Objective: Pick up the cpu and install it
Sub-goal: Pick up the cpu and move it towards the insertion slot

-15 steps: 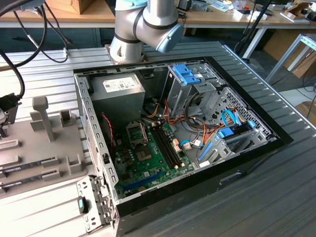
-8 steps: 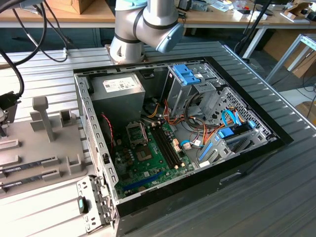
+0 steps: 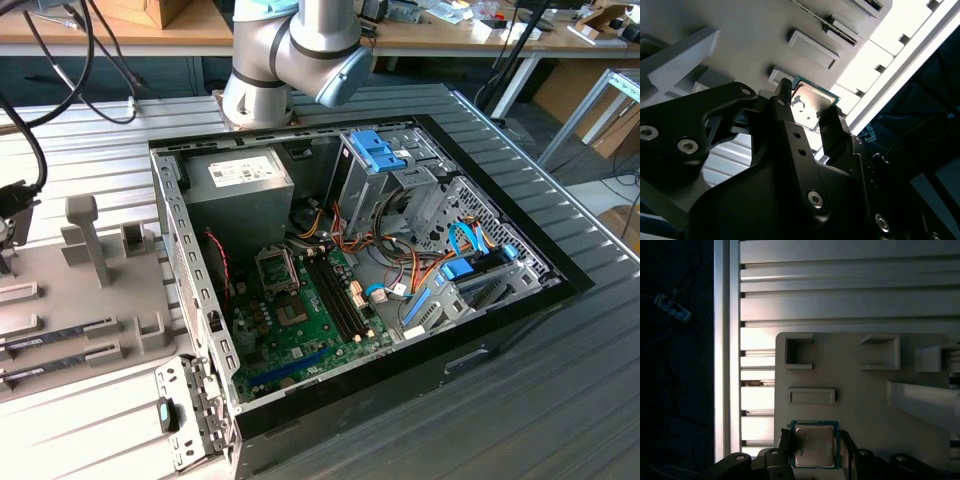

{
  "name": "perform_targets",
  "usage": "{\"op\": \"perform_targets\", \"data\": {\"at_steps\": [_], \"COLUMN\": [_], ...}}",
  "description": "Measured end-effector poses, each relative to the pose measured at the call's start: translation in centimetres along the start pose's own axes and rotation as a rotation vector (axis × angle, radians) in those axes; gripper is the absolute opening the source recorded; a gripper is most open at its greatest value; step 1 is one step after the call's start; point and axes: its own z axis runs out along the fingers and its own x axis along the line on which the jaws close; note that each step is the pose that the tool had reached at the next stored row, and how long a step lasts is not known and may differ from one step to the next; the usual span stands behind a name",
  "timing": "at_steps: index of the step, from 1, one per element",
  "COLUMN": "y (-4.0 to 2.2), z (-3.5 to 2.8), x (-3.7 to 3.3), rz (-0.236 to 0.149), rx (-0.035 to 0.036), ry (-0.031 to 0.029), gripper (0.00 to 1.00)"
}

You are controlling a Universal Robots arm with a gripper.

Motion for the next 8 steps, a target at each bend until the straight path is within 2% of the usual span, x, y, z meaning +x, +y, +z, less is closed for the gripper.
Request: {"op": "perform_targets", "data": {"at_steps": [8], "y": [0.01], "z": [-0.44], "x": [0.02], "rz": [0.0], "rx": [0.0], "ry": [0.0], "gripper": [0.47]}}
